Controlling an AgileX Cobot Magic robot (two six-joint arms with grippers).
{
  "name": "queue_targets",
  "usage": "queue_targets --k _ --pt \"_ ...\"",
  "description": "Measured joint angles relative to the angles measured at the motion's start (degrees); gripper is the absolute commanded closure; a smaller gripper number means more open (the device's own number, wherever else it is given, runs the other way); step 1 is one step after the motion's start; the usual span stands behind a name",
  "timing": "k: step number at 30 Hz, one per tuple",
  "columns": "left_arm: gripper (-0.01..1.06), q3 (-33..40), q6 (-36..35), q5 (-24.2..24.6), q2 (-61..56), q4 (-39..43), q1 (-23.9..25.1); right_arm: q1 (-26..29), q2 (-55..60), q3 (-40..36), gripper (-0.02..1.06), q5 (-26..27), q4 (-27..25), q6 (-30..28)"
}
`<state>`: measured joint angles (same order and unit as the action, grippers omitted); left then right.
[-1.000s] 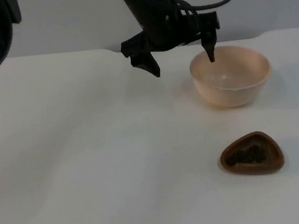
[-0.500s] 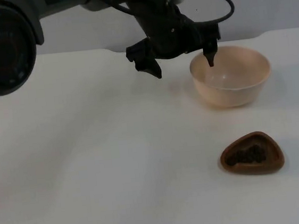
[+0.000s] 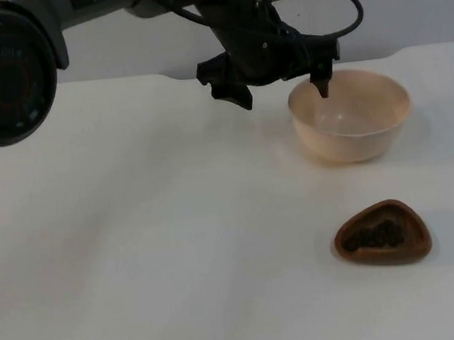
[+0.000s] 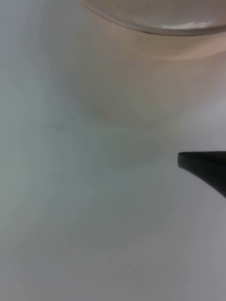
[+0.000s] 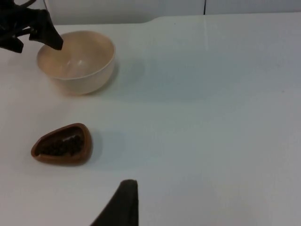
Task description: Pick up the bowl with the left hand and pour the coffee beans from the cup into the bowl with the right hand.
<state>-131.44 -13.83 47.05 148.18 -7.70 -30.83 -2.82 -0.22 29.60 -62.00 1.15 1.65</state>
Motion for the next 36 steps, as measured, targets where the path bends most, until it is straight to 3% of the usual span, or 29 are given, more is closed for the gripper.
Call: queue_targets --k 20,24,25,29,30,34,36 --pt "0.17 0.0 1.4 -1.7 2.2 -2.3 0.0 0.0 0.0 0.0 -0.01 0.0 0.0 0.1" --pt "0.37 0.0 1.5 -1.9 2.2 -1.1 0.0 0.0 0.0 0.0 -0.01 0.0 0.0 0.1" --pt "0.37 0.0 1.5 -1.9 2.2 -0.9 0.0 0.0 0.0 0.0 -0.01 0.0 0.0 0.1" --pt "0.65 0.0 1.5 -2.0 2.2 -0.6 0.0 0.0 0.0 0.0 -0.01 0.0 0.0 0.1" --pt "0.65 0.0 1.5 -2.1 2.2 -0.6 0.0 0.0 0.0 0.0 -0.01 0.0 0.0 0.1" --pt "0.92 0.0 1.5 -2.1 2.2 -0.5 0.0 0.0 0.0 0.0 -0.01 0.0 0.0 0.1" --pt "0.98 0.0 1.5 -2.1 2.2 -0.5 0.0 0.0 0.0 0.0 -0.01 0.0 0.0 0.1"
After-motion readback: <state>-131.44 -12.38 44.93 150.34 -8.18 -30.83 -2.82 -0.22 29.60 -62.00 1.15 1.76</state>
